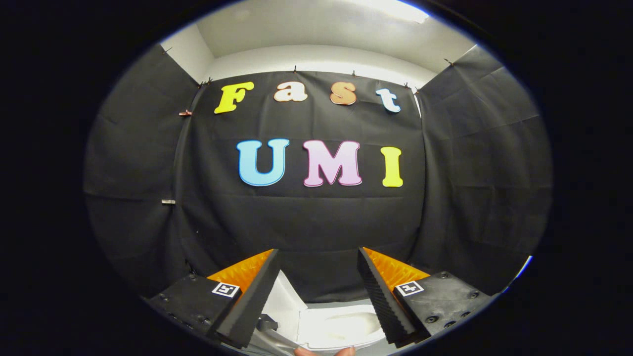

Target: Open the toilet lid.

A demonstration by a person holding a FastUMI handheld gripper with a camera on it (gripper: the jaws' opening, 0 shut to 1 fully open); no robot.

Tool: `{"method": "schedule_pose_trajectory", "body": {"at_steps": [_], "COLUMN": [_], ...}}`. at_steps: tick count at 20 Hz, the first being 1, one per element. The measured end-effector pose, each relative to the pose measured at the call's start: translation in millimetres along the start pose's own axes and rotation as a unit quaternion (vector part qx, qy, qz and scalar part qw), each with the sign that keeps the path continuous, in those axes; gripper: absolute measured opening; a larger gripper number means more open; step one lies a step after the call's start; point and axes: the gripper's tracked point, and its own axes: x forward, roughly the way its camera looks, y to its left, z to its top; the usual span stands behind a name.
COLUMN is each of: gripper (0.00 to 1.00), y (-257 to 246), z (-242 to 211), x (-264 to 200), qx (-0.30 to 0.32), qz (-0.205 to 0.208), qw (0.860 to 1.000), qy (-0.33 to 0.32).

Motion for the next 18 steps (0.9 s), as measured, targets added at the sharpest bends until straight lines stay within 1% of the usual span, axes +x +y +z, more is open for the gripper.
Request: {"method": "schedule_pose_trajectory", "body": {"at_steps": [7, 13, 15, 18], "gripper": [0.98, 0.98, 0.98, 0.98], "y": [-33.4, -36.5, -35.9, -33.6], "z": [13.9, 15.7, 11.1, 15.5], "x": [-6.2, -3.7, -3.5, -7.0], "qx": [0.003, 0.000, -0.009, -0.005], "qz": [-0.020, -0.024, -0.021, -0.014], "qw": [1.000, 1.000, 1.000, 1.000], "qy": [-0.009, -0.007, 0.005, 0.002]}}
